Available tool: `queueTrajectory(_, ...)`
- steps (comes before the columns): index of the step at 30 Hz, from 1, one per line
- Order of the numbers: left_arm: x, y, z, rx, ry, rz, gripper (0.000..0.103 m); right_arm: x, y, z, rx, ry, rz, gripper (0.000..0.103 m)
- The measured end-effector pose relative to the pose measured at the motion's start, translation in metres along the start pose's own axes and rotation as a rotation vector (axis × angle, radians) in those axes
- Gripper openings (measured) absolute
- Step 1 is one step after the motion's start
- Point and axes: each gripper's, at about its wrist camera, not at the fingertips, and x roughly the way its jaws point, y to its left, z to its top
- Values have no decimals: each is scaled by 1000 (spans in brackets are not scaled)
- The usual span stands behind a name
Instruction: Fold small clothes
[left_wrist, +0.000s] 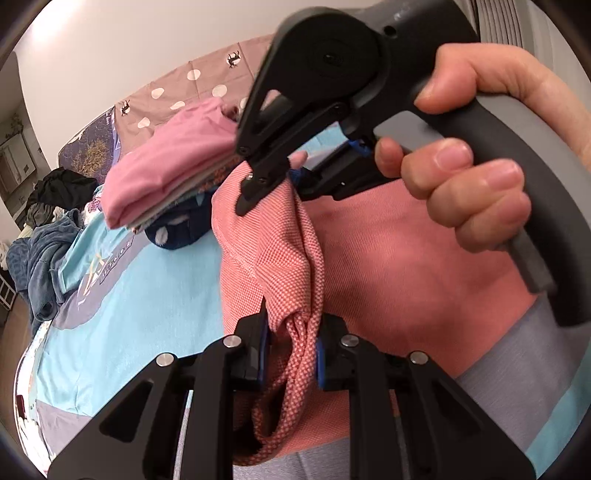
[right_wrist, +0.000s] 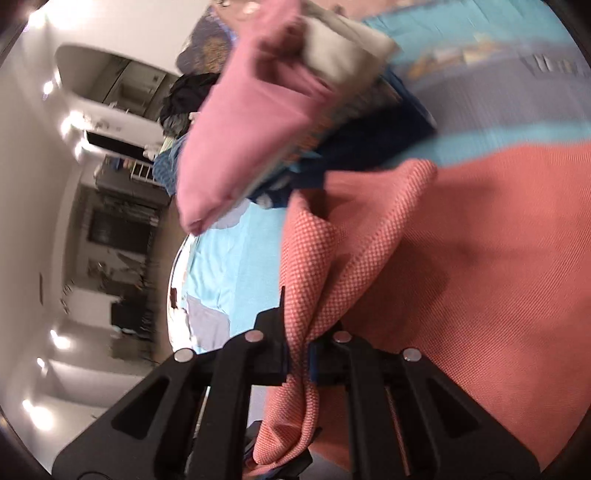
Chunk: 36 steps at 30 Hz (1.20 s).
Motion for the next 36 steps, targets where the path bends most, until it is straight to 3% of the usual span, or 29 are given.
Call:
queueTrajectory(10, -18, -15, 54, -168, -26, -97, 19, -52, 26, 30, -136, 16, -96, 7)
queueTrajectory(15, -9, -40, 69, -219, -20, -143, 19, -68, 16, 32, -178, 32, -158, 7)
queueTrajectory(29, 14, -105, 75, -226, 24, -210, 19, -106, -50, 22, -175, 0, -183, 9)
queueTrajectory(36, 41, -136, 62, -200, 99, -227, 23, -106, -99, 14, -109, 14, -181, 13)
